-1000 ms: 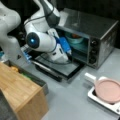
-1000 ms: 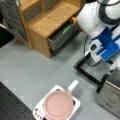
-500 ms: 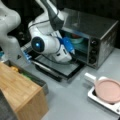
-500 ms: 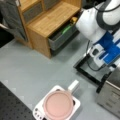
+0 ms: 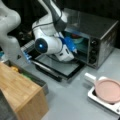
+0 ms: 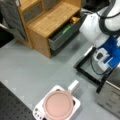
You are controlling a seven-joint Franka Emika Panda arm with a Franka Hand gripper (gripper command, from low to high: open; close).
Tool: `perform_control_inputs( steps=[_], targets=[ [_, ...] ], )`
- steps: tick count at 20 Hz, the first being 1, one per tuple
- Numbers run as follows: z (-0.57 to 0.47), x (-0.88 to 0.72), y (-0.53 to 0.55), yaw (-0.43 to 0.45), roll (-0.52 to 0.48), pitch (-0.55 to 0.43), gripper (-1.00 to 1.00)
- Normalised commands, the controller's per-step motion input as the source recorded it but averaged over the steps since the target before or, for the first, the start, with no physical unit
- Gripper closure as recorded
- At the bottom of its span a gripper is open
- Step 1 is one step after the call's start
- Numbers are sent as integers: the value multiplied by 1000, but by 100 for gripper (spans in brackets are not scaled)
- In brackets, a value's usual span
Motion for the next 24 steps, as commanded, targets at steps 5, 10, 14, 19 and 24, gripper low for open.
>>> perform_control_inputs(
  steps=[5,10,14,19,24],
  targets=[
    [33,90,-61,39,103,-7,100],
    [53,51,-133,69,64,26,100],
    [39,22,-108,76,18,37,100],
    [44,8,-60,93,-2,37,100],
    [20,26,-39,84,-19,40,100]
  ],
)
